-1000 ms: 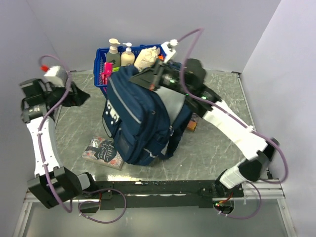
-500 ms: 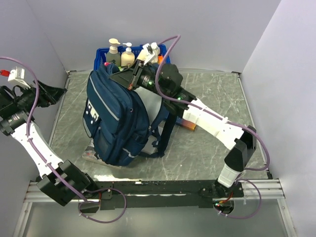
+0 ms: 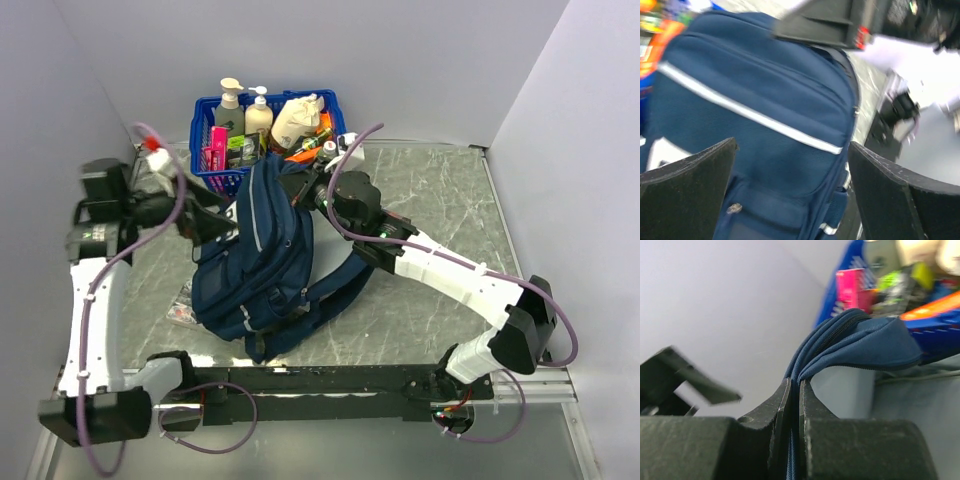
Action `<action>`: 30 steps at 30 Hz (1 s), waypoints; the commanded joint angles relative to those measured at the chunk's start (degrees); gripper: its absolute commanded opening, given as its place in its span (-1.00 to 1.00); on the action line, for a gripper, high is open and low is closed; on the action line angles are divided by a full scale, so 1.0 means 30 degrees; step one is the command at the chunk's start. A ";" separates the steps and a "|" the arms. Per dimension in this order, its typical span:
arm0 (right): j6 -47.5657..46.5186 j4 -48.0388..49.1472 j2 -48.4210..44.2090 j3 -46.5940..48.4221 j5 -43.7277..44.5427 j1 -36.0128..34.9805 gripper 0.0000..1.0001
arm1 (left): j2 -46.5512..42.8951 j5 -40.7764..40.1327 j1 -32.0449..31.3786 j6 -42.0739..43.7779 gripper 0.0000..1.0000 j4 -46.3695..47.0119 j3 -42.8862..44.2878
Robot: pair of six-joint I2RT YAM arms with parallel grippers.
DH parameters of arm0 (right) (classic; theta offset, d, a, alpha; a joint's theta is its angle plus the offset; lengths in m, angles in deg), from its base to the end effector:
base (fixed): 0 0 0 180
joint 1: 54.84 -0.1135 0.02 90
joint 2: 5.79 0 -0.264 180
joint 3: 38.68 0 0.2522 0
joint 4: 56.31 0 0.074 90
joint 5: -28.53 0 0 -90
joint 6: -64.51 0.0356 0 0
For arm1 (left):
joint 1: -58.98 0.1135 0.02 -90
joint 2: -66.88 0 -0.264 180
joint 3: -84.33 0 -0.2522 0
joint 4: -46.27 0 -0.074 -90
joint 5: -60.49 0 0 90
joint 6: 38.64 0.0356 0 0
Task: Pack the student bag
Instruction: Adjust the student bag at the center of the board.
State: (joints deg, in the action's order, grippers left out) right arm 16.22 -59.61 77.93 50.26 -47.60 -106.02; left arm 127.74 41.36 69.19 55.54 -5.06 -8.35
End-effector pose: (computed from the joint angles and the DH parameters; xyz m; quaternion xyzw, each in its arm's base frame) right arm 0.2265 0.2679 0.4025 0.0295 0.6949 0.4593 0.5525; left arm 0.1978 0.0015 0.4204 0.2755 0.7021 -0.4299 0.4963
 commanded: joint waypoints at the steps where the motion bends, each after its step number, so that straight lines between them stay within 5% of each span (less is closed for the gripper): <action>1: -0.0575 -0.1283 -0.1102 0.0924 0.2405 -0.0196 -0.89 | 0.0194 -0.3053 -0.4239 0.2067 0.93 -0.0259 -0.1021; 7: -0.0253 -0.2813 -0.0749 0.1778 0.1911 -0.0255 -0.72 | 0.0573 -0.5247 -0.7355 0.0540 0.93 0.1209 -0.1784; 17: -0.0488 -0.3398 -0.0808 0.2185 0.2145 -0.0665 -0.86 | -0.0159 -0.6511 -0.8062 -0.1278 0.93 0.1271 -0.1727; 30: -0.0428 -0.4482 0.0042 0.3593 0.2263 -0.1251 -0.87 | -0.1039 -1.5384 -1.1726 -0.0840 0.93 0.0800 -0.1315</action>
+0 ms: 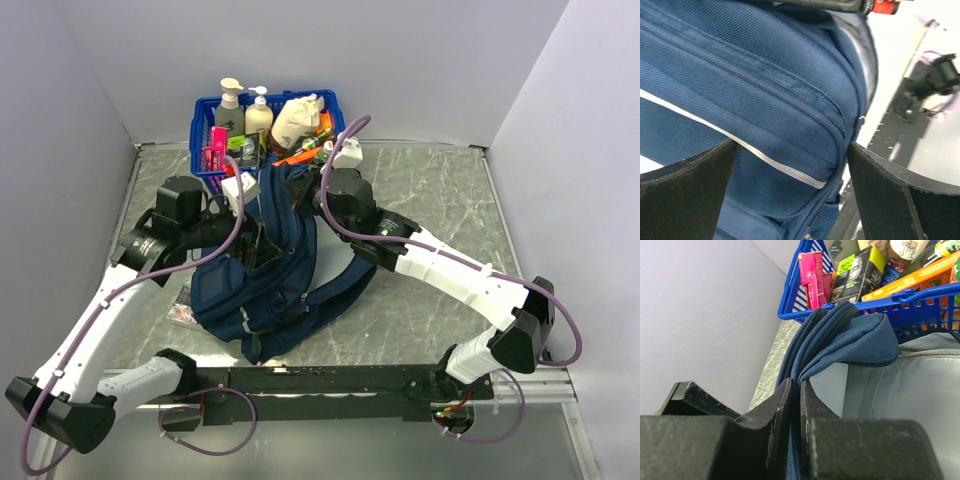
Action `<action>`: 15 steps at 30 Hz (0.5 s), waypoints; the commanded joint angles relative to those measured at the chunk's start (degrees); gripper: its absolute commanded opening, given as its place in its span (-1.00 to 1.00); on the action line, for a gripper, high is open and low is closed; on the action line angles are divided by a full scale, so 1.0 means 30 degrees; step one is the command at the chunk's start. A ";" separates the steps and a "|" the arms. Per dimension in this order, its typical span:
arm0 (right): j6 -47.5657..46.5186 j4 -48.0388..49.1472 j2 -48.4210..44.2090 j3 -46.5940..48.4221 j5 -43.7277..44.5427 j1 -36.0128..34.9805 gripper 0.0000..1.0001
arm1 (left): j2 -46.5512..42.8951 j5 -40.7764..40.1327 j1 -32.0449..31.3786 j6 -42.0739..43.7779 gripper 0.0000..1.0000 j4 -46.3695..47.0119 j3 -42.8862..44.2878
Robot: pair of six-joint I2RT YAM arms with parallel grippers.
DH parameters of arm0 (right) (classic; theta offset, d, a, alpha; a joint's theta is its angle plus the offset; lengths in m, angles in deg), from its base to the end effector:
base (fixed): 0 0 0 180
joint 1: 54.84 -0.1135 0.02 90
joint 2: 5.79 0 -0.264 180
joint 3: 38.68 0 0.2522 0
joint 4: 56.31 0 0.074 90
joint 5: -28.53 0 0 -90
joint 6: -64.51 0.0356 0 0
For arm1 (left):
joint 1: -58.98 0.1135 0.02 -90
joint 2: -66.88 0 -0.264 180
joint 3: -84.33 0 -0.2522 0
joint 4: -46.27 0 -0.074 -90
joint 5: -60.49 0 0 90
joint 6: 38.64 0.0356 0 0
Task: Pack the student bag
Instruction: Adjust the student bag at the center of the board.
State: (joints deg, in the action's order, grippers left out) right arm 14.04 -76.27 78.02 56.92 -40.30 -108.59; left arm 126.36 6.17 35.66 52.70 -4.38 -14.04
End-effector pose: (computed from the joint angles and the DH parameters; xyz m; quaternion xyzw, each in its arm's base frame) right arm 0.2141 0.2702 0.4123 0.0274 0.7520 0.3728 0.5429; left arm 0.1846 -0.1022 0.3869 0.3277 0.7658 -0.3512 0.4276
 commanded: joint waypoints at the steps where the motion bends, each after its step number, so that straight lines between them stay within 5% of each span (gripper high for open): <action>1: 0.0300 0.0982 -0.0017 0.1487 -0.0113 -0.0450 -0.88 | -0.0638 -0.4357 -0.0521 0.0138 0.93 0.0837 0.0143; 6: 0.0388 0.0952 -0.0514 0.1284 -0.0346 -0.0772 -0.88 | -0.0697 -0.7118 -0.0697 0.0984 0.98 0.1513 -0.0331; 8: 0.0388 0.0981 -0.0661 0.1079 -0.0667 -0.0860 -0.88 | -0.0638 -0.6973 -0.0726 0.1075 0.74 0.1426 -0.0243; 13: 0.0389 0.1010 -0.0808 0.0931 -0.0875 -0.0977 -0.86 | -0.0521 -0.5977 -0.0726 0.0841 -0.93 0.1017 0.0635; 15: -0.0106 0.1069 -0.0779 0.1222 -0.1136 -0.0977 -0.78 | -0.0521 -0.5627 -0.0755 0.0957 -0.98 0.0607 0.1218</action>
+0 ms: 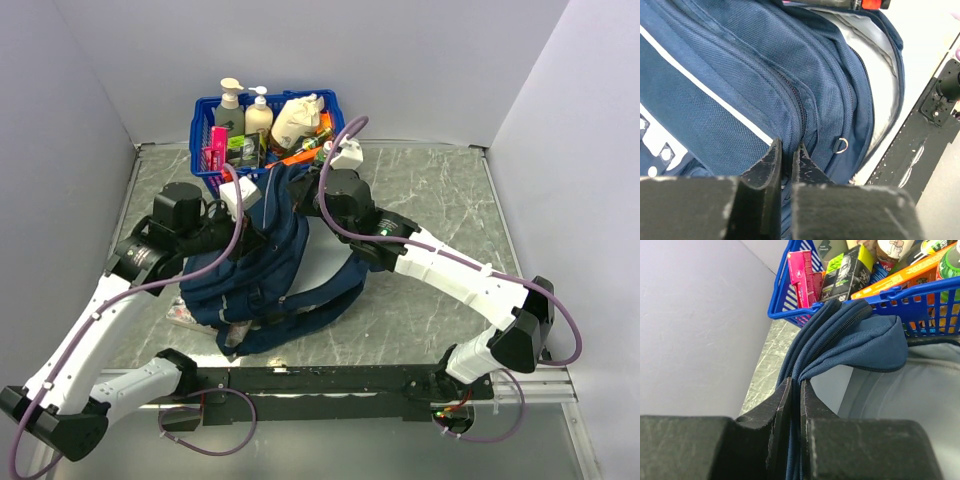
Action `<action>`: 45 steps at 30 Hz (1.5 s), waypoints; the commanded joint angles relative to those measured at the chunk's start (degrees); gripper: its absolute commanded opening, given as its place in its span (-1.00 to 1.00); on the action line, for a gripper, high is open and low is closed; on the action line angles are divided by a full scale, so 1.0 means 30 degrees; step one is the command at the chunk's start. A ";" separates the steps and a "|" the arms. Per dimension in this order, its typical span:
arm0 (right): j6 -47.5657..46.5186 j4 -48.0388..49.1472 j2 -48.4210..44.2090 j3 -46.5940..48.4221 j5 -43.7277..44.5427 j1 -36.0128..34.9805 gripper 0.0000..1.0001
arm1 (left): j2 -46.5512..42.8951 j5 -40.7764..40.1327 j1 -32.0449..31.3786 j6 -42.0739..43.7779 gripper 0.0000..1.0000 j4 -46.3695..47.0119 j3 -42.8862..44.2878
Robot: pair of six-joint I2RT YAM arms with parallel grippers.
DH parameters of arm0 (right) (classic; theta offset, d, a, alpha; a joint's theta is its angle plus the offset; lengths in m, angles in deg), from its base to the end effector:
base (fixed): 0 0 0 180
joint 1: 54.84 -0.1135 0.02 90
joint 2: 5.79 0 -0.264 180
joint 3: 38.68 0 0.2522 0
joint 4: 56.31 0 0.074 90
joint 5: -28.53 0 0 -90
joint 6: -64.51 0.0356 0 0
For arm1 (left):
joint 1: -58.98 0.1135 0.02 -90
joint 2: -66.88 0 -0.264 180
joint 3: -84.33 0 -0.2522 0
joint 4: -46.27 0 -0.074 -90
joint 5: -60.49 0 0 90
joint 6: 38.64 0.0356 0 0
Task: Pack the student bag
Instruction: Adjust the student bag at the center of the board.
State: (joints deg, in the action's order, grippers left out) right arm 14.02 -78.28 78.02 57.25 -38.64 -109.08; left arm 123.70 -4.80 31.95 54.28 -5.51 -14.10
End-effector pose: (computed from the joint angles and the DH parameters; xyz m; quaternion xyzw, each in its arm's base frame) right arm 0.2119 0.2705 0.4106 0.0302 0.7602 0.3571 0.5419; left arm 0.1707 -0.1038 0.3917 0.3232 0.7759 -0.2850 0.4608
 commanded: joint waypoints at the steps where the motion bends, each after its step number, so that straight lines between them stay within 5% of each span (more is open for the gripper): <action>1: -0.0218 0.1769 -0.0779 0.1202 -0.1808 -0.0817 -0.67 | 0.0281 -0.1851 0.0454 0.0463 -0.98 0.0723 0.1476; 6: -0.2618 0.2180 -0.1334 0.2517 -0.3620 -0.0613 -0.11 | 0.0162 -0.3221 0.0483 0.1047 -0.98 -0.0099 0.4572; 14: -0.4846 0.1684 -0.5520 0.1381 -0.3949 0.0383 0.79 | -0.0859 -1.5721 0.0863 0.5082 -0.99 0.3116 0.6110; 17: -0.5257 0.1214 -0.7307 0.0240 -0.3190 0.0647 0.97 | -0.1564 -1.7051 0.1244 0.6578 -0.98 0.4876 0.5260; 22: -0.4645 -0.0921 -1.0263 -0.2717 -0.2278 0.1583 1.00 | -0.3350 -1.8494 0.1333 0.9862 -0.98 0.8686 0.3034; 29: -0.1048 -0.1105 -1.2117 -0.9365 -0.4414 0.3546 1.00 | -0.6130 -1.1967 0.1333 1.0957 -0.98 0.5208 0.1598; 35: 0.1475 0.1529 -0.9747 -1.3352 -0.7637 0.4513 0.98 | -0.7333 -0.8067 0.1333 0.7819 -0.98 0.2101 -0.1034; 45: 0.3442 0.5544 -0.6407 -1.6081 -1.0539 0.5686 0.60 | -0.8128 -0.5164 0.1333 0.7319 -0.98 -0.0538 -0.2242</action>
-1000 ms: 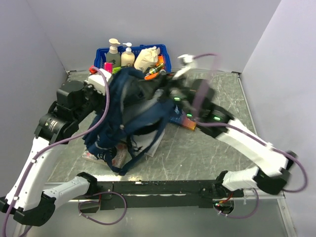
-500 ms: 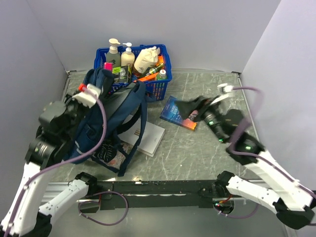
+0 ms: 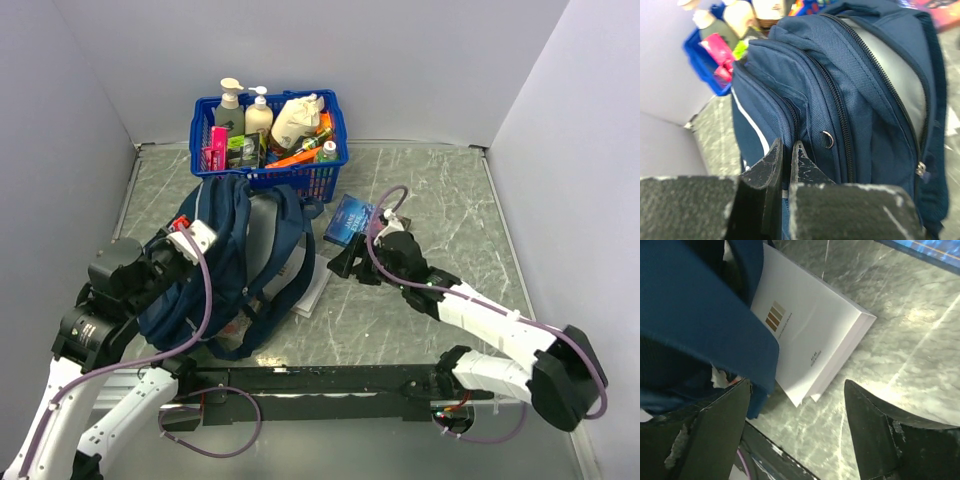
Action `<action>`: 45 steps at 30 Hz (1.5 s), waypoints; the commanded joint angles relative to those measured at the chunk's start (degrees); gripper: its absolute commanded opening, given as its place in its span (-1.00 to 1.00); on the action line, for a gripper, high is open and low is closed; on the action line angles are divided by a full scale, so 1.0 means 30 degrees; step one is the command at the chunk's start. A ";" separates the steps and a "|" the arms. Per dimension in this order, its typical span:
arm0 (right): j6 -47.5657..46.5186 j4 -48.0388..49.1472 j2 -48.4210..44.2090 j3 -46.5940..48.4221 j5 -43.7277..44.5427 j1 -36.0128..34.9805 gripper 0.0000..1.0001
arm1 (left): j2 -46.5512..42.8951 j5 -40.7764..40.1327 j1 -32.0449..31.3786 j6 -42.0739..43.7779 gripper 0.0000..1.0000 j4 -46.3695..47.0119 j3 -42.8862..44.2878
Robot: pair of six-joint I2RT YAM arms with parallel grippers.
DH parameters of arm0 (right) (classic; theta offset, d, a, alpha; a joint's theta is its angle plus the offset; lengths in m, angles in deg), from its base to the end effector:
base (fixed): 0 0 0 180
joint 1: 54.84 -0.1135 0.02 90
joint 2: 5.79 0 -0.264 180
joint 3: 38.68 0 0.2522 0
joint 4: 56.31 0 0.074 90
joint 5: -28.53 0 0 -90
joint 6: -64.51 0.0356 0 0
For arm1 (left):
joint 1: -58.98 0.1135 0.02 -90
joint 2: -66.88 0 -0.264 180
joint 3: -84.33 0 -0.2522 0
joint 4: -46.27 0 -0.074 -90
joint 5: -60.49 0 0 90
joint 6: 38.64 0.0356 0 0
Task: Pack the student bag
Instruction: Adjust the student bag at the center of the board, then pick up the book from the center of the board.
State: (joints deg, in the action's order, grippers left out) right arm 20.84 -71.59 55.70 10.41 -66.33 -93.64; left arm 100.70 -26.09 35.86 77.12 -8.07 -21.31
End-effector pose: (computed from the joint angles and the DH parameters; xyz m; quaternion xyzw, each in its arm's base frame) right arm 0.1830 0.1510 0.2405 0.0342 0.8546 0.3764 0.3562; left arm 0.0899 -0.0407 0.3982 0.3422 0.7085 -0.0093 0.6171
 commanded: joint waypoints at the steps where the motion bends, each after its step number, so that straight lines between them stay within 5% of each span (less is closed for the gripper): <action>1: 0.1227 0.4334 0.1847 -0.0556 -0.1483 0.0862 0.58 | -0.0464 0.2052 0.0029 -0.0266 -0.98 0.0081 0.0075; 11: 0.3073 0.7918 0.7800 0.0819 -0.4882 0.1744 0.00 | -0.0435 0.1965 0.0029 -0.0442 -0.98 -0.0273 -0.0131; 22: 0.3455 0.8299 0.9442 0.0967 -0.5146 0.1686 -0.20 | -0.0639 0.2492 0.0029 -0.1144 -0.98 0.0049 -0.0131; 35: 0.1727 0.5517 0.6341 0.0206 -0.3858 0.1335 -0.03 | -0.0786 0.2551 0.0029 -0.1320 -0.98 0.0488 -0.0073; 45: 0.1464 0.5342 0.7509 0.0496 -0.4004 0.1100 -0.07 | -0.0786 0.3049 0.0029 -0.1672 -0.98 0.0635 -0.0161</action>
State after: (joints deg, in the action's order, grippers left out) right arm 26.83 -55.20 77.12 11.04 -78.88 -89.73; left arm 99.33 -18.86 35.86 73.20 -11.46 -22.49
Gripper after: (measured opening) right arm 0.473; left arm 0.061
